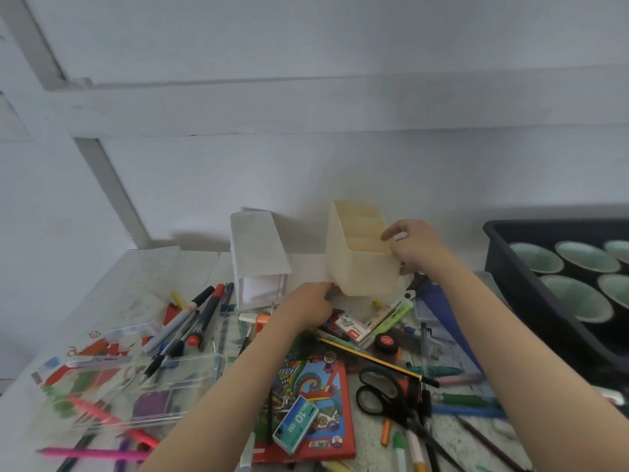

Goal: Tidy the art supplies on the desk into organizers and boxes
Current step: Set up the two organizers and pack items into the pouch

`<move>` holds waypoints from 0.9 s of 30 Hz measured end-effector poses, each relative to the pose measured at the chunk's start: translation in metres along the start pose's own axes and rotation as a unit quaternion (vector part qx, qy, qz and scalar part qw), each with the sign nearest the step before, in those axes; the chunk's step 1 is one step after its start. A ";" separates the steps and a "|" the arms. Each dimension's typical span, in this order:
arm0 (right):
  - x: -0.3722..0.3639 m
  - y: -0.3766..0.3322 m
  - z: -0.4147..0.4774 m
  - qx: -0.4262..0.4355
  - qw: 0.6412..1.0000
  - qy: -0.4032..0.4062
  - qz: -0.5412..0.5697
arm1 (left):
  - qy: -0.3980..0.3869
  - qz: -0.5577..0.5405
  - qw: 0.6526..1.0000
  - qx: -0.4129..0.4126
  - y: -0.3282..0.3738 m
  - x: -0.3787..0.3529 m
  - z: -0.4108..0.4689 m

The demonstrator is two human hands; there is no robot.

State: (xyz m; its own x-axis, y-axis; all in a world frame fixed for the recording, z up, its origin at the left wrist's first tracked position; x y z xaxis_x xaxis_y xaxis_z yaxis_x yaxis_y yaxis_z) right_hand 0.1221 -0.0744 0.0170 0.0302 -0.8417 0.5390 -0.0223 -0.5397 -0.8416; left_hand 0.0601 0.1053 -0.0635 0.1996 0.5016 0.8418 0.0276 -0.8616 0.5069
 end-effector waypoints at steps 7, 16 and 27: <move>-0.030 -0.012 -0.007 0.056 0.997 0.047 0.027 | 0.013 0.022 0.999 -0.030 -0.001 -0.001 -0.017; -0.063 -0.005 -0.031 0.105 0.989 0.086 -0.052 | 0.022 0.021 0.998 -0.052 -0.005 -0.004 -0.031; -0.070 -0.009 -0.047 0.114 0.984 0.079 -0.116 | 0.328 -0.151 0.931 -0.059 -0.019 0.065 -0.064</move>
State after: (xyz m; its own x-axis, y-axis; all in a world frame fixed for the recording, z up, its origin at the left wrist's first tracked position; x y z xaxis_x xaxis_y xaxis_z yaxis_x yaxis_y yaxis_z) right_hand 0.0727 -0.0112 -0.0109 -0.1486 -0.6978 0.7007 0.1920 -0.7155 -0.6717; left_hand 0.0098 0.1590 -0.0060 -0.4421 0.6927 0.5698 -0.1310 -0.6783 0.7230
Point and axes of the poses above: each hand's wrist, its own z-axis towards the middle knuckle, its own x-axis out of the back of the hand, y = z × x, the point moved 6 cm from there along z, towards the middle knuckle, and after that the axes turned 3 degrees about z, right-handed, at the moved point
